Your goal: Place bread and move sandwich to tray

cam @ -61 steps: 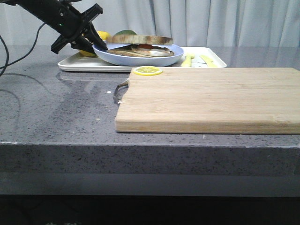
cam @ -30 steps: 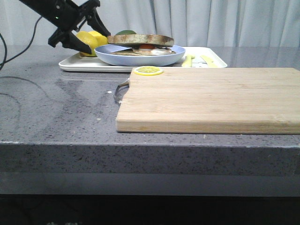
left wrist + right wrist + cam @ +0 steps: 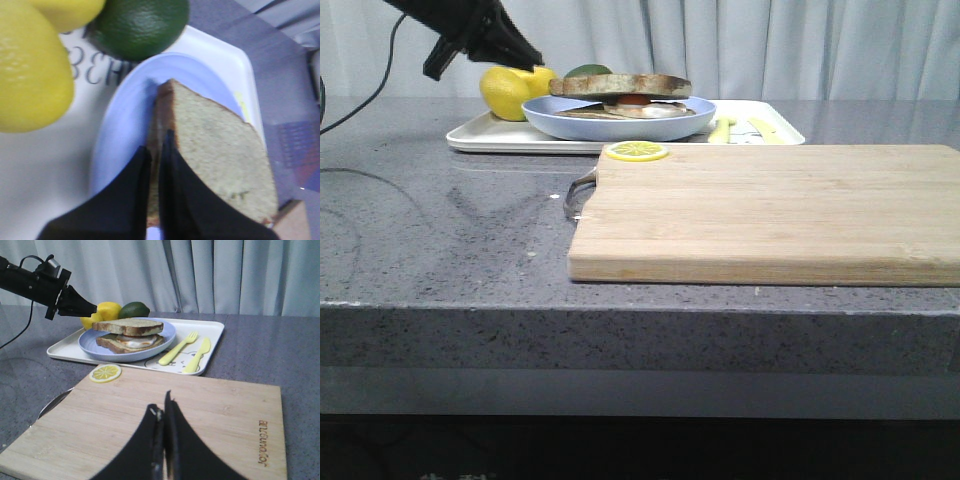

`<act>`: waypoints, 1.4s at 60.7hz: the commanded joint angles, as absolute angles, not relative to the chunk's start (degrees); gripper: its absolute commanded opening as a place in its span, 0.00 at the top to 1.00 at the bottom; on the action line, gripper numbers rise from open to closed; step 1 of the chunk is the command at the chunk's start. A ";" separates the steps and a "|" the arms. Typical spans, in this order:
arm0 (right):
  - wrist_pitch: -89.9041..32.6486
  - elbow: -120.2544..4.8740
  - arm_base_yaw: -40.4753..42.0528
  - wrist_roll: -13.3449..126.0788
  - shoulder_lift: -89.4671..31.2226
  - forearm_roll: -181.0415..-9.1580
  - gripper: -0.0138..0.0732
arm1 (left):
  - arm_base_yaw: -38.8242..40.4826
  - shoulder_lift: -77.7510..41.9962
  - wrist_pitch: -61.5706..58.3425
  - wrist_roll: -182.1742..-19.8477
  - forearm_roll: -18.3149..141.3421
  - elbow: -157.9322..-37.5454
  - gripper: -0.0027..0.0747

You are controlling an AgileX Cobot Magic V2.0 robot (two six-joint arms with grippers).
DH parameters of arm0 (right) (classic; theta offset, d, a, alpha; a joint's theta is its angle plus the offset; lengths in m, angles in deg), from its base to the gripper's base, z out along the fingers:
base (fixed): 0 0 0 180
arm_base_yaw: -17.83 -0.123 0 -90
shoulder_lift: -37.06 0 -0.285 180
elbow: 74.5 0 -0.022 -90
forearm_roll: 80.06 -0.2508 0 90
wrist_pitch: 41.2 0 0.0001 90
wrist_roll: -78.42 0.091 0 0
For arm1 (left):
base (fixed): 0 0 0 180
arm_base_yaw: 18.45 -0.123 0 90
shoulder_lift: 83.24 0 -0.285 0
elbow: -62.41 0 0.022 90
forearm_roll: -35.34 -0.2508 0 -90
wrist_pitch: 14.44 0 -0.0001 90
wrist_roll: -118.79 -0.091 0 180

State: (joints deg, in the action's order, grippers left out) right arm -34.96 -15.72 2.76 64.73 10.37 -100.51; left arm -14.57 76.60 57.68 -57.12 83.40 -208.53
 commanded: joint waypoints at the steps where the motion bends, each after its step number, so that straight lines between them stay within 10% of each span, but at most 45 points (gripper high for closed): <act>1: -40.81 -17.38 2.75 64.73 9.99 -101.03 0.91 | -14.86 70.42 57.60 -56.97 90.58 -215.47 0.99; 47: -40.81 -17.38 2.75 64.73 9.99 -101.03 0.91 | -11.43 51.18 57.60 -56.77 76.09 -210.26 0.99; 85: -40.81 -17.38 2.75 64.73 9.99 -101.03 0.91 | -10.72 21.36 55.26 -56.61 36.73 -149.72 0.99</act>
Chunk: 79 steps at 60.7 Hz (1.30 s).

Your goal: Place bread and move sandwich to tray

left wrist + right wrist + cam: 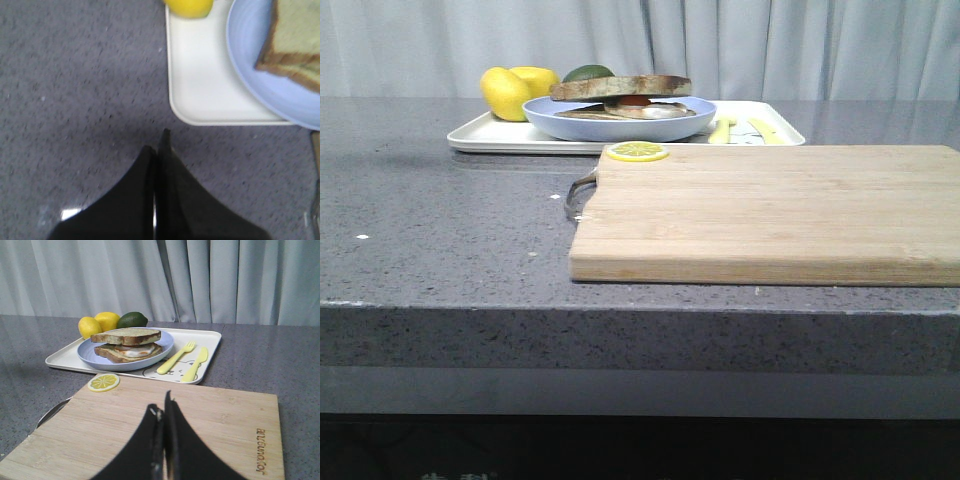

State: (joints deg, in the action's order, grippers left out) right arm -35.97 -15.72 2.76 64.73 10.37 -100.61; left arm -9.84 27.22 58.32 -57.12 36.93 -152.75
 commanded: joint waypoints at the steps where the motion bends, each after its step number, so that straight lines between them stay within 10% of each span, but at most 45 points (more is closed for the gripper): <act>1: -40.81 -17.38 2.75 64.73 9.99 -101.03 0.91 | -11.04 20.83 54.74 -56.61 36.73 -148.21 0.99; 79: -41.20 -17.38 2.75 64.73 9.94 -101.03 0.91 | -14.27 -53.02 -3.55 -56.61 41.56 -65.86 0.99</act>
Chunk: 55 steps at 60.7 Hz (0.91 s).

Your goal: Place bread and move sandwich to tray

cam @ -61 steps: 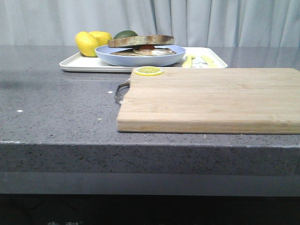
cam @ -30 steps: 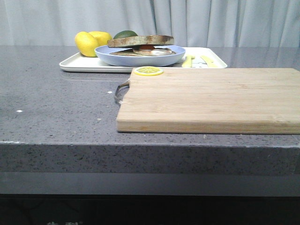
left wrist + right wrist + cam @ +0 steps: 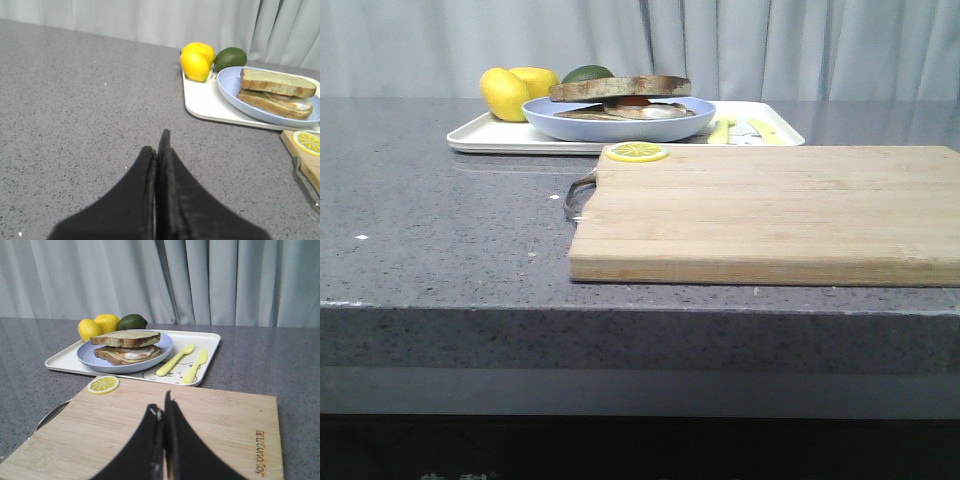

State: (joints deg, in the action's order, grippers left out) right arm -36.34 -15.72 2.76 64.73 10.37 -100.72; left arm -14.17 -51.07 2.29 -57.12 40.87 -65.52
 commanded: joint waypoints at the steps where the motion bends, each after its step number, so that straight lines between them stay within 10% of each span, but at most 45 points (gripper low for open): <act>1: -41.20 -17.38 2.75 64.73 9.94 -101.03 0.91 | -14.27 -53.42 -3.66 -56.61 41.56 -65.71 0.99; 55: -41.20 -17.38 2.75 64.73 9.94 -101.03 0.91 | -14.27 -55.22 -3.48 -56.61 41.84 -65.27 0.99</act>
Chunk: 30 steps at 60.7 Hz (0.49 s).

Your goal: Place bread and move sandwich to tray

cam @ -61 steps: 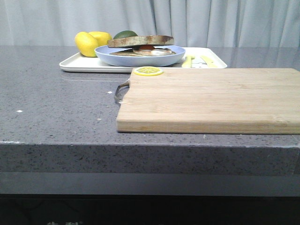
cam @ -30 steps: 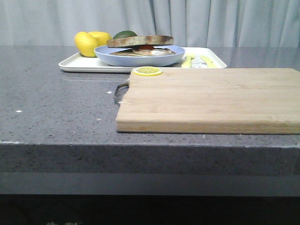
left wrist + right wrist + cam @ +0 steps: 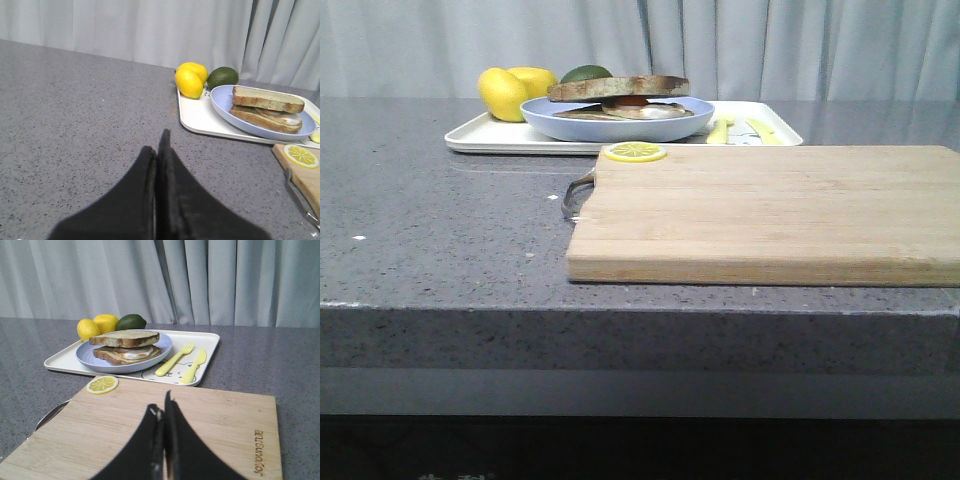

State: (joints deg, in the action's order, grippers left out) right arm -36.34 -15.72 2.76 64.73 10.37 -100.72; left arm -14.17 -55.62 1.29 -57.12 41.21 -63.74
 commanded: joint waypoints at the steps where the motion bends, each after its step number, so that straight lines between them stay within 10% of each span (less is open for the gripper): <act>1: -41.20 -17.38 2.75 64.73 9.94 -101.03 0.91 | -14.27 -55.22 -3.48 -56.61 41.84 -65.27 0.99; 30: -41.20 -17.38 2.75 64.73 9.94 -101.03 0.91 | -14.36 -66.40 -4.47 -56.61 40.38 -56.63 0.99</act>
State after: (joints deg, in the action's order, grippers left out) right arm -36.34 -15.72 2.76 64.73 10.37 -100.72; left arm -14.17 -63.45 0.47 -57.12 40.42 -57.59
